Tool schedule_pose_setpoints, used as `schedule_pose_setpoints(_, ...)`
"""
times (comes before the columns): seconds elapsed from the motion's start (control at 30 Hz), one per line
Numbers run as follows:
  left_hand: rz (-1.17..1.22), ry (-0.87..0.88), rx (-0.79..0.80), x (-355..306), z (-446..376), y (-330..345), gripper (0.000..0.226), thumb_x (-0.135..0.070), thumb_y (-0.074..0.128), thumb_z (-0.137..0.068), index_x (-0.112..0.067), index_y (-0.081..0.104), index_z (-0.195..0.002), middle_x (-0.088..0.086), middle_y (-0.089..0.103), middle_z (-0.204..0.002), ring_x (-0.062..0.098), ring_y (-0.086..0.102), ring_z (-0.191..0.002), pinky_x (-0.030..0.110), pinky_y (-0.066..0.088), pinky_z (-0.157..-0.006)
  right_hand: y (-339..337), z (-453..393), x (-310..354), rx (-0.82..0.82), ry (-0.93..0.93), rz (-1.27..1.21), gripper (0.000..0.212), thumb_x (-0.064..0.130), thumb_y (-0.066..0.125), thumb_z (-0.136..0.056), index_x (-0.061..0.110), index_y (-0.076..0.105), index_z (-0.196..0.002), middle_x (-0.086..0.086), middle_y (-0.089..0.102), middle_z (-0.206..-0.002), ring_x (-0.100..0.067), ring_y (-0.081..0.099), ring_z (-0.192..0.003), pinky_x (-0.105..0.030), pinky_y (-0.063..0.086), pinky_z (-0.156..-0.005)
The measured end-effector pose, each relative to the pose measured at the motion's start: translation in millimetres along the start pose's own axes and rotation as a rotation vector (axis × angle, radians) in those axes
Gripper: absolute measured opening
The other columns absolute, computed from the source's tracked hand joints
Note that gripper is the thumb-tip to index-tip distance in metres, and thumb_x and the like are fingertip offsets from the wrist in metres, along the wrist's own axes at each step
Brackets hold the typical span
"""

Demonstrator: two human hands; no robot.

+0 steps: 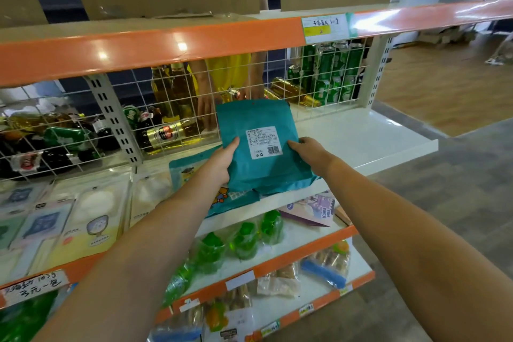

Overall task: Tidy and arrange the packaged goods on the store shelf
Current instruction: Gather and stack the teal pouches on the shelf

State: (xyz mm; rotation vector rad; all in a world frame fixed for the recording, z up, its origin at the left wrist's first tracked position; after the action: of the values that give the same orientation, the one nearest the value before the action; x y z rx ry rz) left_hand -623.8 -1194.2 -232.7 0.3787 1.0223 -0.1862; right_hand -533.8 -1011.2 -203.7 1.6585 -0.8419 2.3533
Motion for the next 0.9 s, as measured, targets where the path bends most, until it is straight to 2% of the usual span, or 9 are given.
schedule_pose_setpoints(0.07,0.003,0.005,-0.005,-1,1,0,0.036,-0.046,0.059,-0.090,-0.017,0.060,-0.111,0.011,0.067,-0.115,0.030,0.065,-0.096,0.048,0.052,-0.082,-2,3,2,-0.036,-0.020,0.063,0.044,0.033,0.048,-0.098,0.005,0.046,-0.132,-0.013,0.056,-0.128,-0.027,0.055,-0.105,-0.033,0.045,-0.085)
schedule_pose_setpoints(0.13,0.008,0.012,-0.028,-2,2,-1,0.042,-0.045,0.060,-0.090,-0.015,0.058,-0.119,0.010,0.067,-0.113,0.030,0.065,-0.097,0.049,0.052,-0.082,-6,3,4,-0.082,-0.057,0.174,0.048,0.034,0.049,-0.098,0.008,0.040,-0.138,-0.012,0.053,-0.133,-0.028,0.053,-0.115,-0.035,0.043,-0.092)
schedule_pose_setpoints(0.2,0.018,0.026,-0.054,-7,3,-2,0.039,-0.042,0.060,-0.091,-0.013,0.057,-0.117,0.010,0.066,-0.109,0.030,0.065,-0.097,0.048,0.052,-0.082,-6,4,10,-0.113,-0.122,0.266,0.049,0.032,0.049,-0.097,0.009,0.038,-0.139,-0.011,0.051,-0.136,-0.028,0.051,-0.121,-0.035,0.042,-0.097)
schedule_pose_setpoints(0.3,0.040,0.020,-0.083,-13,5,-1,0.037,-0.041,0.062,-0.090,-0.014,0.058,-0.115,0.010,0.066,-0.105,0.029,0.065,-0.094,0.047,0.053,-0.080,-5,8,22,-0.165,-0.258,0.440,0.052,0.033,0.051,-0.096,0.008,0.039,-0.140,-0.013,0.045,-0.140,-0.029,0.044,-0.127,-0.037,0.037,-0.105)
schedule_pose_setpoints(0.43,0.068,0.023,-0.091,-22,6,2,0.044,-0.041,0.062,-0.089,-0.012,0.058,-0.121,0.010,0.067,-0.114,0.028,0.066,-0.094,0.047,0.053,-0.077,0,27,41,-0.281,-0.505,0.707,0.053,0.038,0.050,-0.096,0.009,0.042,-0.139,-0.012,0.038,-0.144,-0.030,0.031,-0.134,-0.037,0.028,-0.111)
schedule_pose_setpoints(0.53,0.085,0.017,-0.109,-24,6,5,0.044,-0.040,0.061,-0.091,-0.011,0.057,-0.124,0.009,0.066,-0.118,0.029,0.065,-0.103,0.046,0.052,-0.077,20,36,43,-0.151,-0.624,0.803,0.059,0.044,0.051,-0.094,0.011,0.039,-0.141,-0.008,0.036,-0.147,-0.026,0.029,-0.137,-0.036,0.025,-0.115)
schedule_pose_setpoints(0.67,0.090,-0.002,-0.146,-24,9,8,0.042,-0.037,0.060,-0.092,-0.012,0.057,-0.125,0.010,0.066,-0.120,0.030,0.065,-0.105,0.045,0.051,-0.074,45,44,32,0.029,-0.710,0.940,0.078,0.056,0.057,-0.086,0.016,0.030,-0.147,-0.003,0.028,-0.153,-0.023,0.025,-0.141,-0.039,0.021,-0.119)
schedule_pose_setpoints(0.77,0.079,-0.021,-0.136,-22,13,13,0.040,-0.033,0.057,-0.094,-0.013,0.054,-0.129,0.012,0.063,-0.124,0.031,0.063,-0.109,0.048,0.049,-0.077,47,45,28,-0.012,-0.714,1.016,0.077,0.049,0.059,-0.087,0.018,0.026,-0.149,-0.002,0.026,-0.154,-0.022,0.026,-0.141,-0.038,0.023,-0.118)
schedule_pose_setpoints(0.9,0.079,-0.023,-0.127,-22,15,18,0.042,-0.028,0.058,-0.094,-0.011,0.051,-0.132,0.013,0.062,-0.126,0.030,0.063,-0.109,0.044,0.051,-0.079,46,49,37,-0.135,-0.729,1.048,0.057,0.026,0.051,-0.094,0.017,0.031,-0.146,-0.004,0.036,-0.151,-0.025,0.038,-0.136,-0.035,0.033,-0.111)
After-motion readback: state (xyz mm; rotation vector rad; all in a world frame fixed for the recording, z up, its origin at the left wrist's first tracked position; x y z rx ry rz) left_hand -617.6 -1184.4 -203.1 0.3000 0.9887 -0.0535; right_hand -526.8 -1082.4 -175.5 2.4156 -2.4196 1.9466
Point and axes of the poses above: each hand's wrist, its own z-axis away from the middle knuckle, its own y-axis out of the palm, x = y × z, the point moved 8 cm from there along -z, towards the middle knuckle
